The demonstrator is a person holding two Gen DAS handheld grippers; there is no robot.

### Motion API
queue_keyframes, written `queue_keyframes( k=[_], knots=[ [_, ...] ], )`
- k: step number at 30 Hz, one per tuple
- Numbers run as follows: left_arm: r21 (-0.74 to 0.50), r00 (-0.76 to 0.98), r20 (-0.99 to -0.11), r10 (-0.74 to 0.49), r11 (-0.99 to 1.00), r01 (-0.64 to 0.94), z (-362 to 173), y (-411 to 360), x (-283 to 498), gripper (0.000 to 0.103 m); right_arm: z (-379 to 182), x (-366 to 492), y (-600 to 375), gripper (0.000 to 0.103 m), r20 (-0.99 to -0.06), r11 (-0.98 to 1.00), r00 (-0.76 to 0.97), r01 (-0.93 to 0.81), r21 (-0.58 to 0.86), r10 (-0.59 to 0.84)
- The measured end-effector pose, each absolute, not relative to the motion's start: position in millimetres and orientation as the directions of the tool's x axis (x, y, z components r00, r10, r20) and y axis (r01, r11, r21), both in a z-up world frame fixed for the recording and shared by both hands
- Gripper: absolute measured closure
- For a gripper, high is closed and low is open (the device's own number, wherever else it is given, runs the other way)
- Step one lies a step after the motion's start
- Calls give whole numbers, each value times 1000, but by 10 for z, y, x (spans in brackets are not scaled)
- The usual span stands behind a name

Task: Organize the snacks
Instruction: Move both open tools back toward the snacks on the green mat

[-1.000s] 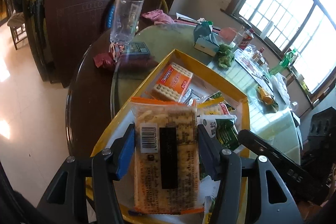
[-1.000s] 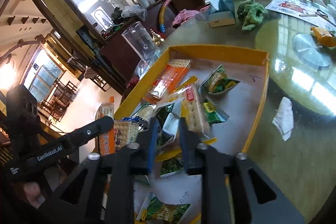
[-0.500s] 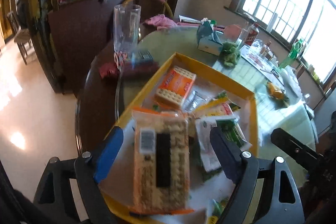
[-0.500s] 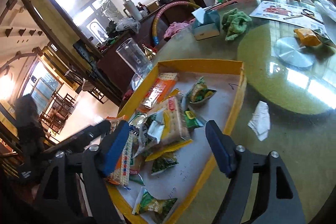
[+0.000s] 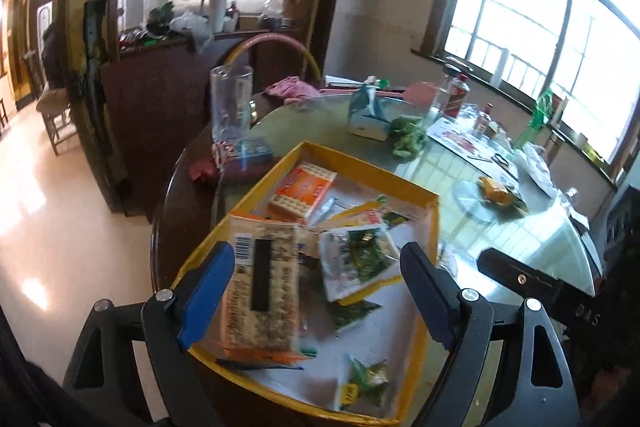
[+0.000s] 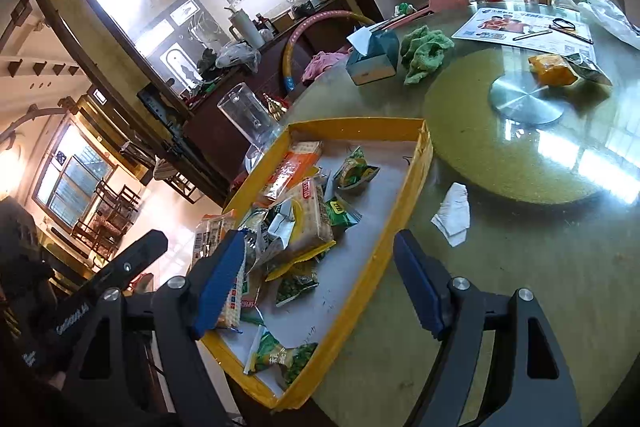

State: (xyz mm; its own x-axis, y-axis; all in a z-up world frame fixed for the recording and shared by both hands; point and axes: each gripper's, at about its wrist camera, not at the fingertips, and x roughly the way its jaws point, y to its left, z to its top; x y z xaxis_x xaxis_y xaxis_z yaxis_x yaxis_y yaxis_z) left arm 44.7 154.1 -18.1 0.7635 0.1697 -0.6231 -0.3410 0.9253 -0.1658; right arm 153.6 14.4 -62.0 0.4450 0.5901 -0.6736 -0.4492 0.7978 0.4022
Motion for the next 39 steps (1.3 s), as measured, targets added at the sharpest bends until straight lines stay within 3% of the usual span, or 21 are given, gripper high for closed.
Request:
queue_keyframes(
  k=[23, 39],
  knots=[
    [-147, 760, -650, 16, 978, -147, -204, 541, 732, 18, -396, 2038, -1014, 24, -678, 871, 549, -280, 402, 489],
    [-115, 708, -706, -16, 989, -93, -418, 171, 1095, 18, -563, 3064, -1812, 22, -758, 922, 524, -215, 323, 388]
  ],
)
